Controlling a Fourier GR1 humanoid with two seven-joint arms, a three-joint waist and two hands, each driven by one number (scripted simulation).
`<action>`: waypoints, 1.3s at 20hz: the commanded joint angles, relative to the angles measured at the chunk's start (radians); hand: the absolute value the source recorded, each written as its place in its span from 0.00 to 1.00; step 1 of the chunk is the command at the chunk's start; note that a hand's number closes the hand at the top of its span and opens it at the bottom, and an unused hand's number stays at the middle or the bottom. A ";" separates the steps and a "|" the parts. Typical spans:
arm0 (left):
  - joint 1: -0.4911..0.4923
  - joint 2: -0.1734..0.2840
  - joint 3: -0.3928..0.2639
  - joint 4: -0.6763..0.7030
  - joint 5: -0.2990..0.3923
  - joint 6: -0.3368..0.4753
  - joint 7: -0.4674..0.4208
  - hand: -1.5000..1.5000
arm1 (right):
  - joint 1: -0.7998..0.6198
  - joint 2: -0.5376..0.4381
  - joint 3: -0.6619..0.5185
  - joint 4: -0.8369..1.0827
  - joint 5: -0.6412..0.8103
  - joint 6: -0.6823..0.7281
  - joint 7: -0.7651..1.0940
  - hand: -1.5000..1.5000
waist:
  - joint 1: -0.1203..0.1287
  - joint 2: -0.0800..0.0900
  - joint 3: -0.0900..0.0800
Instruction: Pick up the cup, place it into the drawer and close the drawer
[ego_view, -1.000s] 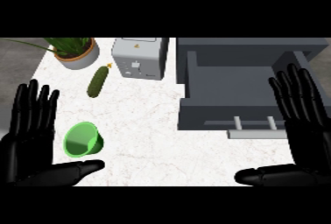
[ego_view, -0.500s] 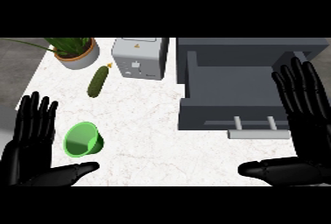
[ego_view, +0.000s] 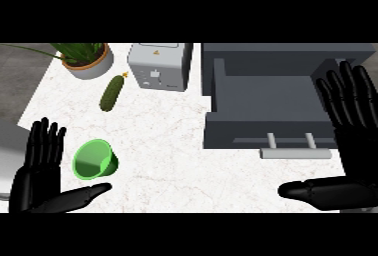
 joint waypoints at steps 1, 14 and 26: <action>-0.002 -0.008 0.019 0.088 0.003 -0.010 -0.061 0.00 | 0.065 0.021 0.009 -0.004 0.002 0.014 -0.059 0.00 | -0.001 0.000 0.000; -0.065 0.030 0.072 0.342 0.009 -0.065 -0.192 0.00 | 0.057 0.007 0.016 -0.089 -0.012 0.016 0.029 0.00 | -0.002 0.000 0.000; -0.148 0.098 0.159 0.618 0.054 -0.125 -0.367 0.00 | 0.057 0.000 -0.017 -0.032 -0.025 0.041 -0.011 0.00 | -0.002 0.000 0.000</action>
